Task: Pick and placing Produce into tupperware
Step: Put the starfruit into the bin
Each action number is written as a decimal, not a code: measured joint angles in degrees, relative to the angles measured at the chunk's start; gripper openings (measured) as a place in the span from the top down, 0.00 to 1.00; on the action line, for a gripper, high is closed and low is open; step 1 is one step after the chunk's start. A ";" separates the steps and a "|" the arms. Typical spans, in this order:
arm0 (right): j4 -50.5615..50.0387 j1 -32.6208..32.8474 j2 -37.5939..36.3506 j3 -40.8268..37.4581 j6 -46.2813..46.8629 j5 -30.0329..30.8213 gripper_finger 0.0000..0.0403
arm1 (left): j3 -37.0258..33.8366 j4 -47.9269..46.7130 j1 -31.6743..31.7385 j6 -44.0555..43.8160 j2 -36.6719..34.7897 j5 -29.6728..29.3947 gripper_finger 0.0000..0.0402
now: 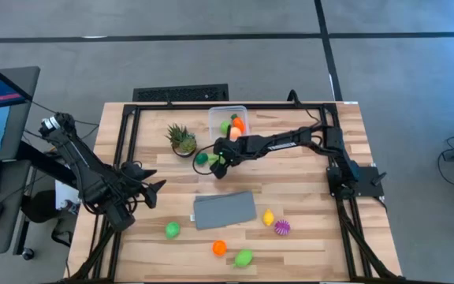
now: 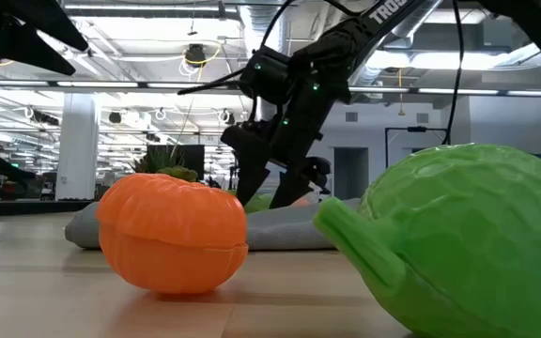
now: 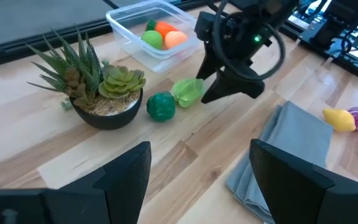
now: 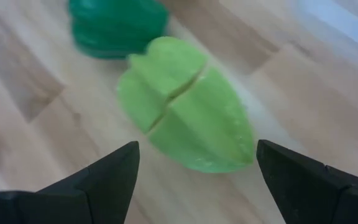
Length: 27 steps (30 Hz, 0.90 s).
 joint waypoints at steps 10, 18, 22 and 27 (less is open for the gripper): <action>4.40 1.15 0.00 0.00 -5.18 -4.60 0.15 | 0.00 -0.04 0.00 0.24 0.75 0.02 0.34; 1.11 3.99 -1.90 0.05 -13.03 -9.35 0.19 | 0.00 -0.06 0.00 0.22 0.75 0.14 0.34; -0.38 4.34 -2.53 0.03 -13.95 -9.14 0.20 | 0.00 -0.09 0.02 0.22 0.75 0.83 0.34; -0.19 2.49 -3.66 0.09 -9.84 -5.49 0.20 | 0.00 -0.11 0.02 0.13 0.75 1.03 0.34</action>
